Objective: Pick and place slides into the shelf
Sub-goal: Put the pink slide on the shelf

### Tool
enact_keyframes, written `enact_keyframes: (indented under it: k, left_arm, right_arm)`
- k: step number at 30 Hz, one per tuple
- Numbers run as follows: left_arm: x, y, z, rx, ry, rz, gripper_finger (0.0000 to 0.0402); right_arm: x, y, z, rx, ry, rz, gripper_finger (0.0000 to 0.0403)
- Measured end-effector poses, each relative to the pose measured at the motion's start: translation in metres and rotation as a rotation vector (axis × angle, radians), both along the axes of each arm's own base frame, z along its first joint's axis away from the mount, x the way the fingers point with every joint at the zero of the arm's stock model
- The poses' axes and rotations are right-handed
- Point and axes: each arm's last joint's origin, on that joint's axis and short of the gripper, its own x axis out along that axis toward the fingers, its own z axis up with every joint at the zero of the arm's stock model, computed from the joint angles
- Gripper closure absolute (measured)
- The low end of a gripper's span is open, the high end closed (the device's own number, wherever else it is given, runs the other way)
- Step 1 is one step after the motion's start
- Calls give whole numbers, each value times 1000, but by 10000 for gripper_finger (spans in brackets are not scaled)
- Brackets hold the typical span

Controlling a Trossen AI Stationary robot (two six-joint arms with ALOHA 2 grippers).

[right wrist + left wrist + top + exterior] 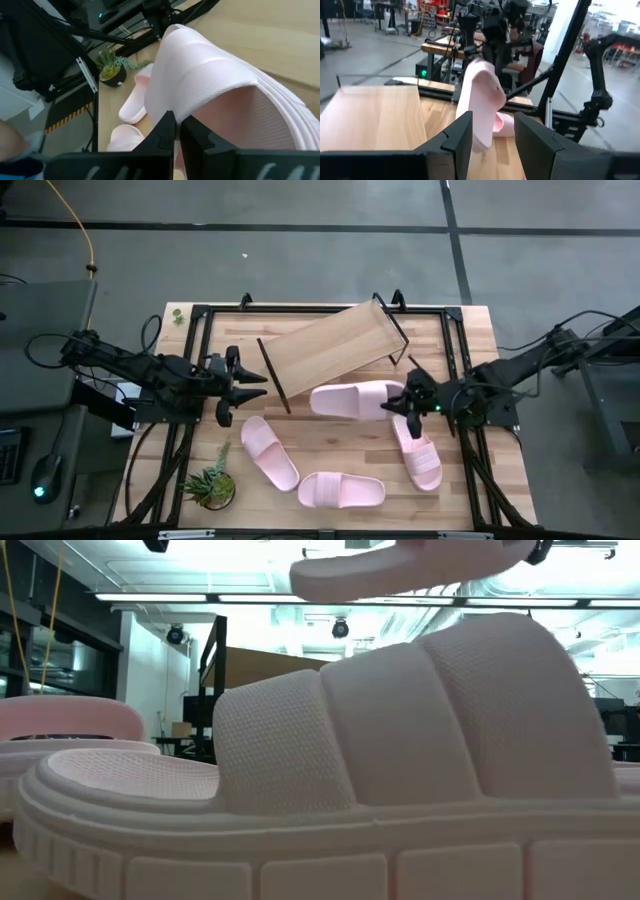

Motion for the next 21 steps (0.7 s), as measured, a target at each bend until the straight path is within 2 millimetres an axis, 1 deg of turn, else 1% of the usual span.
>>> enact_keyframes:
  k: [4, 8, 11, 15, 21]
  left_arm:
    - [4, -1, -2, 68, 22, -15, 273]
    - [7, -2, -4, 81, 33, -21, 273]
    - [9, -3, -5, 79, 35, -57, 273]
    - [9, -5, -4, 71, 21, -125, 273]
    - [9, -6, -4, 51, 22, -143, 273]
  right_arm:
    - [-4, -2, 18, -7, 31, 7, 403]
    - [-1, -3, 27, 17, 96, 47, 403]
    - [8, -3, 29, 27, 154, 68, 403]
    - [23, -2, 35, 4, 191, 95, 403]
    - [44, -3, 54, -55, 235, 131, 403]
